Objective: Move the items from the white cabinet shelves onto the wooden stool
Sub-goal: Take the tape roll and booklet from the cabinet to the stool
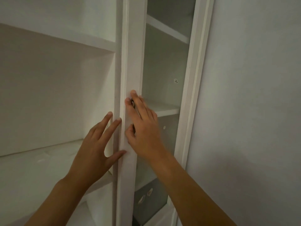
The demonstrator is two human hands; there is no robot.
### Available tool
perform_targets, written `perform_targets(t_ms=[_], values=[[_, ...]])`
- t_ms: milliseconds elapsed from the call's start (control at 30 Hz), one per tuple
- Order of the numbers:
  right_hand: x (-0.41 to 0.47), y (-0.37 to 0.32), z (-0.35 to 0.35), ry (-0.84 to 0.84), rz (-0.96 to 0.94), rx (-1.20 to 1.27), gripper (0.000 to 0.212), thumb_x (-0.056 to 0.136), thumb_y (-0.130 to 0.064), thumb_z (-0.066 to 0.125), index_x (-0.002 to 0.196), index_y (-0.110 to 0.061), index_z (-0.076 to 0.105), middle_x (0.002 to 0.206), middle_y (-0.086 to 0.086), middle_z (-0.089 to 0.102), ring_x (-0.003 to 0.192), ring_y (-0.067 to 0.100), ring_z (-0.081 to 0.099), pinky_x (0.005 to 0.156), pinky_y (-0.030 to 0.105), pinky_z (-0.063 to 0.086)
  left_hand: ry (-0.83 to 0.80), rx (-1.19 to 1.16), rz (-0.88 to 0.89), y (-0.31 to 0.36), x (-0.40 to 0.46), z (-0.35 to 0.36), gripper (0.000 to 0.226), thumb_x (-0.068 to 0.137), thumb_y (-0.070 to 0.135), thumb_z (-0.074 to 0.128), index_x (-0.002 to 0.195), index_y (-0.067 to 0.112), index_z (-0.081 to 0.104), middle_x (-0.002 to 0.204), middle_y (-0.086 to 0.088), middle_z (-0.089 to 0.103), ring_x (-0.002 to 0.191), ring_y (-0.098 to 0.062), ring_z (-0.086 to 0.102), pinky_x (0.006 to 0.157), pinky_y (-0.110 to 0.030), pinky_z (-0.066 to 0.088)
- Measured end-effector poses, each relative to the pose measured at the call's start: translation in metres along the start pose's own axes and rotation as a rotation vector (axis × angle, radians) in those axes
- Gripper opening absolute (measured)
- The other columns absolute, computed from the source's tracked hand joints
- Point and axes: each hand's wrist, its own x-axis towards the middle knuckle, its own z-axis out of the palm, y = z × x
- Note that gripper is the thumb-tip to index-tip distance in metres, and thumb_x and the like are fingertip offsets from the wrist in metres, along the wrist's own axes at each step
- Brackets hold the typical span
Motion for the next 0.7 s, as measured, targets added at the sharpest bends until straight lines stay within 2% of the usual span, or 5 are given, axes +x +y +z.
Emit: perform_targets(t_ms=[200,333,467,600,700], values=[[0.0,-0.005,-0.002,0.011,0.008,0.006,0.069,0.102,-0.015,0.058,0.165,-0.01,0.029,0.176,0.007,0.015,0.164,0.024,0.009,0.126,0.056,0.029,0.024,-0.053,0.043,0.004,-0.005,0.008,0.096,0.083,0.075,0.054,0.165,0.035,0.024,0.176,0.007,0.004,0.157,-0.027,0.025,0.118,-0.055,0.033],[-0.004,-0.008,-0.007,0.046,-0.016,0.013,0.074,0.094,0.001,0.062,0.162,-0.003,0.033,0.174,0.014,0.021,0.162,0.03,0.017,0.121,0.057,0.036,0.018,-0.119,0.028,0.001,-0.005,0.007,0.1,0.083,0.079,0.051,0.166,0.032,0.021,0.176,0.008,0.001,0.159,-0.026,0.021,0.119,-0.057,0.033],[-0.029,0.007,-0.033,0.108,-0.032,0.035,0.074,0.091,0.008,0.065,0.159,0.001,0.037,0.171,0.015,0.027,0.16,0.029,0.027,0.116,0.056,0.044,-0.022,-0.139,0.049,0.019,-0.008,0.012,0.102,0.076,0.091,0.049,0.163,0.044,0.023,0.176,0.002,-0.011,0.162,-0.03,0.004,0.119,-0.063,0.028],[-0.039,0.009,-0.066,0.064,-0.029,0.012,0.078,0.09,0.009,0.067,0.16,0.001,0.034,0.172,0.016,0.026,0.16,0.027,0.025,0.118,0.059,0.039,-0.004,-0.092,0.183,0.038,-0.01,0.022,0.093,0.082,0.087,0.048,0.158,0.033,0.041,0.176,-0.006,0.004,0.161,-0.036,0.006,0.114,-0.075,0.03],[-0.051,0.013,-0.089,0.048,-0.005,-0.034,0.077,0.091,0.008,0.065,0.161,-0.001,0.033,0.172,0.014,0.026,0.16,0.024,0.025,0.12,0.061,0.035,0.022,-0.158,0.264,0.058,-0.01,0.03,0.091,0.085,0.083,0.05,0.156,0.027,0.042,0.175,-0.007,0.013,0.16,-0.035,0.014,0.114,-0.074,0.032]])
